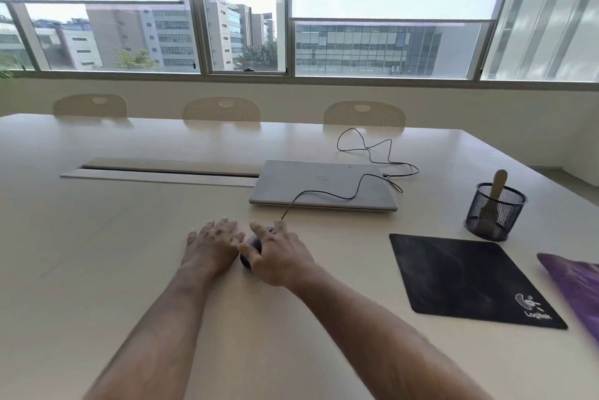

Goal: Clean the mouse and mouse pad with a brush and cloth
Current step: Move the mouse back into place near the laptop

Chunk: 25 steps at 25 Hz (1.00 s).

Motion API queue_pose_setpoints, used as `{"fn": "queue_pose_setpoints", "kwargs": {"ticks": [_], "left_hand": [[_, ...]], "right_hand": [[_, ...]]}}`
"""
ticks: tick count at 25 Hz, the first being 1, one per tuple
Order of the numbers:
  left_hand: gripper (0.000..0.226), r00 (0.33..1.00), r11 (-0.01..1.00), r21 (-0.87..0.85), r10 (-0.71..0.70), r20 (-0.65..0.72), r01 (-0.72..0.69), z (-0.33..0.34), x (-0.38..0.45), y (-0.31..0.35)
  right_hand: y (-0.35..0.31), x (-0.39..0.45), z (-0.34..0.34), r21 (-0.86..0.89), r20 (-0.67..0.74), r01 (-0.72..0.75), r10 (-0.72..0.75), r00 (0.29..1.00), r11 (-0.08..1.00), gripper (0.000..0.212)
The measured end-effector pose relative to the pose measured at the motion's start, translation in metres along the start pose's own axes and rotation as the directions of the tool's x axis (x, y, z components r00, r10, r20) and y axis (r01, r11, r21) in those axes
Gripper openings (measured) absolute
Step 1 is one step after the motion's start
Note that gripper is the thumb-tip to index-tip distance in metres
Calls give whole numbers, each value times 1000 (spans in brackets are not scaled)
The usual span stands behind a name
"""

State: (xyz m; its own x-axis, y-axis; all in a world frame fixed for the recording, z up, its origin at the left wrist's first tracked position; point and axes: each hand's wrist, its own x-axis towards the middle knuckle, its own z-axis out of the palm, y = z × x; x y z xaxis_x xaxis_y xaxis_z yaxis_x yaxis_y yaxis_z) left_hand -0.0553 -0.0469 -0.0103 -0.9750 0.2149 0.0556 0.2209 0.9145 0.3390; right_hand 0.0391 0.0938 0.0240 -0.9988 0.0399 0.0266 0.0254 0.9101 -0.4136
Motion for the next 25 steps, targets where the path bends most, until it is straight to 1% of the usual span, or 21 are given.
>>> {"fn": "queue_pose_setpoints", "kwargs": {"ticks": [2, 5, 10, 13, 17, 19, 21, 22, 25], "left_hand": [[53, 1000, 1000, 18, 0, 5, 0, 0, 1, 1], [54, 1000, 1000, 21, -4, 5, 4, 0, 1, 1], [54, 1000, 1000, 11, -10, -16, 10, 1, 0, 4], [55, 1000, 1000, 11, -14, -28, 14, 2, -1, 3], [54, 999, 1000, 16, -15, -39, 16, 3, 0, 4], [51, 999, 1000, 28, -12, -51, 13, 3, -1, 6], [51, 998, 999, 39, -16, -65, 18, 3, -1, 10], [52, 998, 999, 39, -18, -66, 20, 5, -1, 13], [55, 998, 1000, 21, 12, -61, -10, 11, -1, 36]], "right_hand": [[-2, 0, 10, -75, -2, 5, -5, 1000, 997, 61], [-1, -1, 19, -85, -62, -10, 4, 998, 996, 61], [4, -7, 27, 2, -169, 15, -14, 986, 1000, 45], [7, -11, 24, 60, -200, 35, -23, 980, 998, 45], [25, -17, 4, 87, -251, 30, -8, 968, 996, 35], [41, -23, -14, 99, -294, 19, 11, 956, 995, 38], [60, -30, -35, 70, -356, 21, 5, 935, 997, 47], [71, -34, -47, 54, -391, 18, 5, 920, 998, 48], [106, -48, -77, 50, -443, -37, 55, 895, 998, 53]]}}
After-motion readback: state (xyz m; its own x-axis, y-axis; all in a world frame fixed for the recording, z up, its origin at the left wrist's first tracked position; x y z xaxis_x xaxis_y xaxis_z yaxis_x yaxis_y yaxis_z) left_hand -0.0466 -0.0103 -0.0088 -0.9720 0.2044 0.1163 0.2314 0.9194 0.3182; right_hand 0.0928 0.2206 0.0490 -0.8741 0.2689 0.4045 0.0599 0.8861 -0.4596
